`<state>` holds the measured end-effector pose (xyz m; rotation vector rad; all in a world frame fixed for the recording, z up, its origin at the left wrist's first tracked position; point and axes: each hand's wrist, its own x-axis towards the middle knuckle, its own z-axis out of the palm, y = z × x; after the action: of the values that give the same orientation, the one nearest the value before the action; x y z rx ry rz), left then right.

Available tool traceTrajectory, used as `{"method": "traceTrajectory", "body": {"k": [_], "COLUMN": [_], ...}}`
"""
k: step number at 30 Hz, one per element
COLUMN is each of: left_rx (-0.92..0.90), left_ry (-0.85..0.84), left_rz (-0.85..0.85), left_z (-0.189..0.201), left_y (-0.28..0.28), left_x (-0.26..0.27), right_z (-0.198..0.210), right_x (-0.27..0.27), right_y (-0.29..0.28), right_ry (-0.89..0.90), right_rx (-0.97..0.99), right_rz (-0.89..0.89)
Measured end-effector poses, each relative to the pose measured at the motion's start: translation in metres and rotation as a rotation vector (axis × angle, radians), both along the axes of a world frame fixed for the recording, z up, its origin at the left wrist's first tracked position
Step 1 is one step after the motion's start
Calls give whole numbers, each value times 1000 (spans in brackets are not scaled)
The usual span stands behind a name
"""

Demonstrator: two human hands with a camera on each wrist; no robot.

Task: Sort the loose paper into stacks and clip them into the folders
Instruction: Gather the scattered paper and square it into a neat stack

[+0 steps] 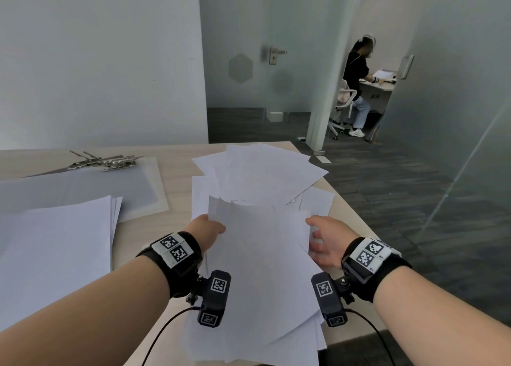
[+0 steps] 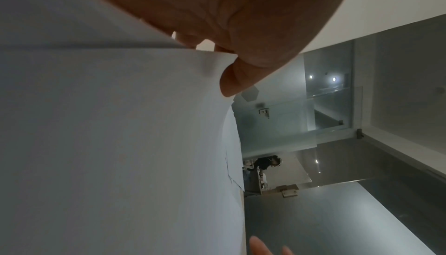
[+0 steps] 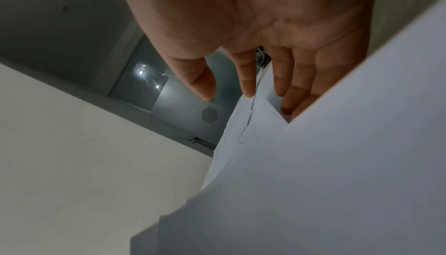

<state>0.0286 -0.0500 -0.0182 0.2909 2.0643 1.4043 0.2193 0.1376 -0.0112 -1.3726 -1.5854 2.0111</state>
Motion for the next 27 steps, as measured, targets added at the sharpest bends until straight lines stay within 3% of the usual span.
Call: {"method": "traceTrajectory", "body": {"k": [12, 17, 24, 27], "left_rx": [-95, -112, 177, 351], "left_ry": [-34, 55, 47, 85], "left_rz": [-41, -55, 104, 150], "left_z": [-23, -34, -7, 12], "left_y": [-15, -27, -47, -53], "left_x": [-30, -38, -42, -49], "right_z": [-16, -61, -22, -8], "right_x": [-9, -24, -31, -41], "right_y": [-13, 5, -41, -48], "right_ry": [-16, 72, 178, 210], "right_rx": [58, 61, 2, 108], "right_rz": [96, 163, 185, 255]}}
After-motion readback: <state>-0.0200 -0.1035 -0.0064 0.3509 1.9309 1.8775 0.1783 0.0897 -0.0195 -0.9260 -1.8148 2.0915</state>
